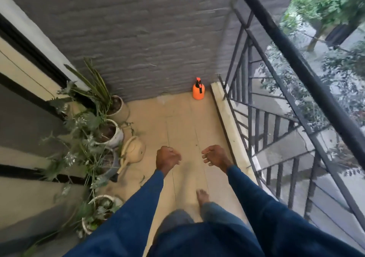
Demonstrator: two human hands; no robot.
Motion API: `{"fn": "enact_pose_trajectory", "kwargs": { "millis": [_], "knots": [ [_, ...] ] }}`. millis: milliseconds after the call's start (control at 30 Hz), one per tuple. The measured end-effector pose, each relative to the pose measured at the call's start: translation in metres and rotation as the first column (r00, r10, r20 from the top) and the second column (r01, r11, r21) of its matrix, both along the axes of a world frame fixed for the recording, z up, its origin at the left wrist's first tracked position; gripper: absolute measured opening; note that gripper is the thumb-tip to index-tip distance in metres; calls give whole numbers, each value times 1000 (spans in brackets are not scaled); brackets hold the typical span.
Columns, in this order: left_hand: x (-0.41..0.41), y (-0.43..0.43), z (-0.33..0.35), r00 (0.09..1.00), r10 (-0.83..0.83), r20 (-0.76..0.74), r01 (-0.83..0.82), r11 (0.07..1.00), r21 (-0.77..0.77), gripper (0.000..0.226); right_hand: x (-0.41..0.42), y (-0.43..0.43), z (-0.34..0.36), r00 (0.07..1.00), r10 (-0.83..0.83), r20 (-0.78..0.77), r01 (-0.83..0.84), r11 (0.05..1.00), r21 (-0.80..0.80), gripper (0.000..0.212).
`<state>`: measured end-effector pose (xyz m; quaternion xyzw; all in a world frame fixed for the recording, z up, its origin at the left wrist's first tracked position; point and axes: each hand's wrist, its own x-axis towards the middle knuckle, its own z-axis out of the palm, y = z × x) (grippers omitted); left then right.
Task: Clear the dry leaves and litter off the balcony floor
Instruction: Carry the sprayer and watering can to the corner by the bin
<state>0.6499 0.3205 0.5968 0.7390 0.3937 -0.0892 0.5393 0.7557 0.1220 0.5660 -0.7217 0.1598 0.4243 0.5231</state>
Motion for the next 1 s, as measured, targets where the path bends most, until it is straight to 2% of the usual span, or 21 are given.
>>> {"fn": "enact_pose_trajectory", "kwargs": {
  "millis": [167, 367, 433, 600, 700, 867, 1000],
  "knots": [
    [86, 26, 5, 999, 49, -22, -49, 999, 10, 33, 95, 29, 1, 998, -26, -49, 32, 991, 128, 22],
    [202, 83, -25, 995, -39, -92, 40, 999, 6, 29, 217, 80, -29, 999, -34, 17, 32, 993, 114, 17],
    [237, 103, -40, 989, -100, -109, 103, 995, 16, 30, 257, 96, -45, 997, -28, 69, 24, 998, 63, 15],
    [334, 153, -108, 968, -179, -174, 195, 978, 80, 27, 363, 150, -121, 939, 159, 304, -78, 962, -263, 18],
    [388, 175, -163, 971, -143, -193, 164, 982, 96, 30, 430, 183, -180, 916, 245, 316, -131, 931, -342, 20],
    [458, 200, -253, 982, -79, -171, 90, 994, 59, 16, 520, 223, -287, 840, 399, 369, -195, 855, -481, 27],
    [499, 208, -318, 986, -32, -164, 44, 997, 70, 27, 570, 243, -355, 780, 492, 387, -247, 810, -532, 42]
  ]
}}
